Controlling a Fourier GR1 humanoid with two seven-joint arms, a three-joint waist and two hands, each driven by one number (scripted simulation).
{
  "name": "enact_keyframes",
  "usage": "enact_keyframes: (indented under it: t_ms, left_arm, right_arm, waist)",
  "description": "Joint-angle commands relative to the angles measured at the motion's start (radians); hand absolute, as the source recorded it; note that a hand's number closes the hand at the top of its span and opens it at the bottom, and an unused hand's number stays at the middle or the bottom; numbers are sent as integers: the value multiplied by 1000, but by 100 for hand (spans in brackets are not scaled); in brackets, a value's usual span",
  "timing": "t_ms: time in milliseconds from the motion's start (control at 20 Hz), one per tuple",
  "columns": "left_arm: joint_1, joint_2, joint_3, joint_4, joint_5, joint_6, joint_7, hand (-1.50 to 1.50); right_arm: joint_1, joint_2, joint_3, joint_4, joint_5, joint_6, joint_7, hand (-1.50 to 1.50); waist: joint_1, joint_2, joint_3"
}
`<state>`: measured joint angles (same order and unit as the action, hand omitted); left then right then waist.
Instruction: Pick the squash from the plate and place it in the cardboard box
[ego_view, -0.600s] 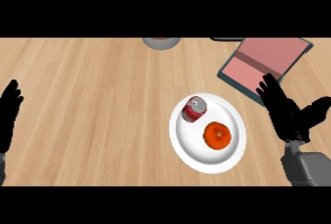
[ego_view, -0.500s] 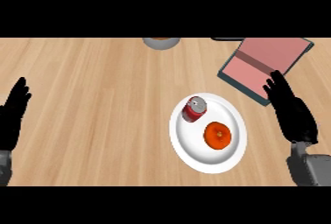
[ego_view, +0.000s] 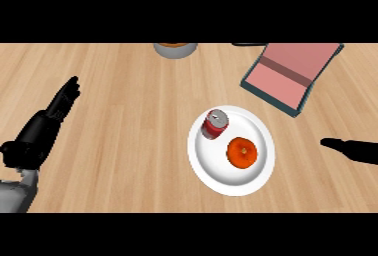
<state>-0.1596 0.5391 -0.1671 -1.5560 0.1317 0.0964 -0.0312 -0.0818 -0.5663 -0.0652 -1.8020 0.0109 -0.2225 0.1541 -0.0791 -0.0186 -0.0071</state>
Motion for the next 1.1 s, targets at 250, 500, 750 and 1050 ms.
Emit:
enact_keyframes:
  t_ms: [250, 500, 750, 1050]
  left_arm:
    - [-28, -18, -22, -2, 16, -97, -56, 0]
    - [-76, -43, -39, 8, -17, -88, -39, 0]
    - [-98, -59, -51, 27, -45, -91, -52, 0]
    - [-119, -73, -56, 31, -40, -123, -42, 0]
  right_arm:
    - [246, -154, 79, -315, 301, 42, 15, -150]
    - [251, -263, 170, -441, 386, 212, 280, -150]
    - [159, -291, 355, -466, 444, 381, 498, -150]
    - [-113, -217, 531, -497, 409, 590, 879, -150]
  waist:
    - [55, 13, 5]
    - [62, 15, 3]
    - [94, 22, 4]
    - [119, 22, 2]
